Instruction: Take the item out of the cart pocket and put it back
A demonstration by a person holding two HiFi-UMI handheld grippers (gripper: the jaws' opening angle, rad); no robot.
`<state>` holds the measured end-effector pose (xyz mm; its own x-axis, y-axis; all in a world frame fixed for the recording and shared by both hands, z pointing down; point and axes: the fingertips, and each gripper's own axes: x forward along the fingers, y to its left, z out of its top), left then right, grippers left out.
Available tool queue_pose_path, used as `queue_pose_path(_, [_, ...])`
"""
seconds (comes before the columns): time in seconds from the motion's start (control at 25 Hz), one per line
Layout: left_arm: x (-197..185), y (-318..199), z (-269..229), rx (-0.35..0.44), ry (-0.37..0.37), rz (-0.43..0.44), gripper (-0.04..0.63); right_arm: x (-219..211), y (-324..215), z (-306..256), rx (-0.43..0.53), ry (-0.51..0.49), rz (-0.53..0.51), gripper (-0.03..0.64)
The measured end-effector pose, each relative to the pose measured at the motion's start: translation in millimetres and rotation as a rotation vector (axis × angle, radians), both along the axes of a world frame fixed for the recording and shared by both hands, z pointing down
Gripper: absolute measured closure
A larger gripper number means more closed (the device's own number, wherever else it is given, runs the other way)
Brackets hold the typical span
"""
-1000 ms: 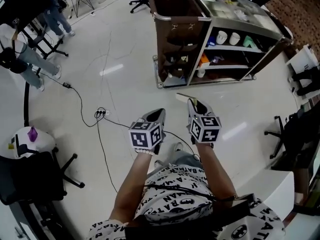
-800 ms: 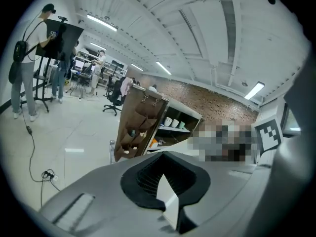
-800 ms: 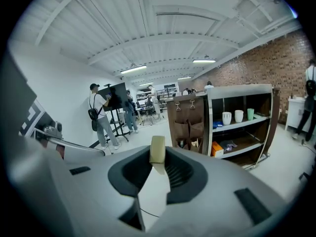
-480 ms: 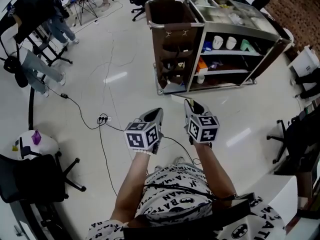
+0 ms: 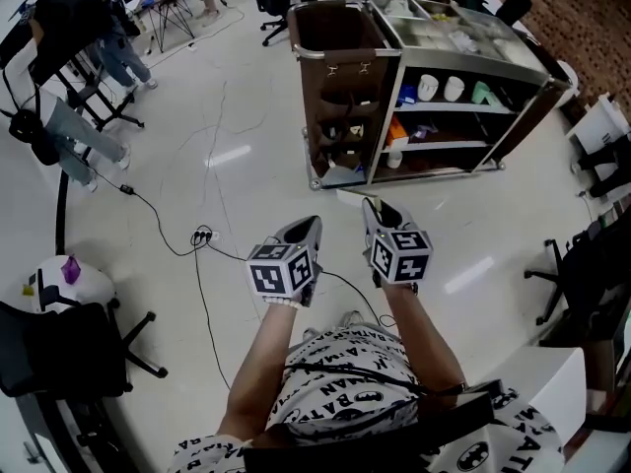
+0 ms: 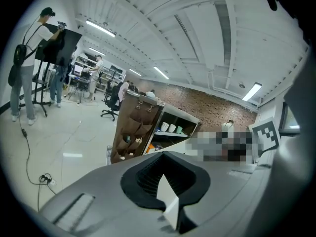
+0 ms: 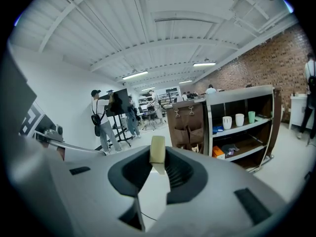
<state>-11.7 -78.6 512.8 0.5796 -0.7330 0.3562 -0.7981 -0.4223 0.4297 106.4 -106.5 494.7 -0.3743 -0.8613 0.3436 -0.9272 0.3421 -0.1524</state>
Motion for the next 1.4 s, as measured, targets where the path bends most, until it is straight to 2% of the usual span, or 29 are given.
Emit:
queue_pose_path(0.28, [-3, 11, 5, -0.006, -0.053, 0.009, 0.594, -2, 15, 1, -0.009, 0.012, 0.013, 0.532])
queue_pose_path(0.72, [-7, 30, 14, -0.016, -0.047, 0.041, 0.594, -2, 42, 10, -0.028, 0.020, 0.062, 0.532])
queue_pose_path(1.0, [-13, 42, 23, -0.029, -0.073, 0.079, 0.594, -5, 59, 22, -0.051, 0.017, 0.090, 0.532])
queue_pose_path(1.2, [-20, 33, 24, -0.024, -0.074, 0.071, 0.594, -5, 42, 19, -0.031, 0.007, 0.101, 0.532])
queue_pose_path(1.4, [-28, 5, 24, -0.012, -0.092, 0.058, 0.594, -4, -6, 11, 0.001, -0.013, 0.110, 0.532])
